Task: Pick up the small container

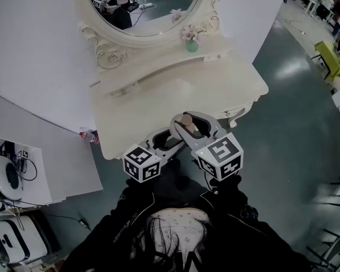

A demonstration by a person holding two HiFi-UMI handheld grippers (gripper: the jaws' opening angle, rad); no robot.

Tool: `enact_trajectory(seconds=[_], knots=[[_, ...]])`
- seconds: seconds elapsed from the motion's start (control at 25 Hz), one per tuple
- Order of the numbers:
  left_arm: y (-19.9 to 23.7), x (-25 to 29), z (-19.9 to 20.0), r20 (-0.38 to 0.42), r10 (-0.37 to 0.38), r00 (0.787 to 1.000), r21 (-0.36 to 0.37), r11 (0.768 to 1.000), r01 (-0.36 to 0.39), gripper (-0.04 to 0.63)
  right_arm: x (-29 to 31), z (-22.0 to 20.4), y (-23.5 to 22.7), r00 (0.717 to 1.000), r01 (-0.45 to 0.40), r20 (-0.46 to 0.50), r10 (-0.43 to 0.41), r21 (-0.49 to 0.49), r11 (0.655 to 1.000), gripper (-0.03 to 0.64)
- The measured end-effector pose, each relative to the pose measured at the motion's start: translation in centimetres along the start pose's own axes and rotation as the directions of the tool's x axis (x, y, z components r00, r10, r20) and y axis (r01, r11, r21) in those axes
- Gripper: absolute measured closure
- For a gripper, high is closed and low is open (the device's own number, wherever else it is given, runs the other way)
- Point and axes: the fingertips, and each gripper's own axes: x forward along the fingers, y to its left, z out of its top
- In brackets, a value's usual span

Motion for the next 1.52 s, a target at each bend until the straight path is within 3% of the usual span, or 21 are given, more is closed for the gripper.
enact_trajectory(seconds=[0.76,1.52], knots=[[1.2,-8.9,-1.6,0.022,0.075,0.997,-0.005,0.997,-0.075,0.365,3.1,0.1,8.9,0.997,-0.076,-0.008,0.075,-0.030,0.997,0.471],[3.5,-25.0,-4.7,0.039,0.066,0.997,0.012,0.998,-0.067,0.365,8.9,0.1,24.3,0.997,-0.075,-0.002,0.075,-0.022,0.997,0.471]])
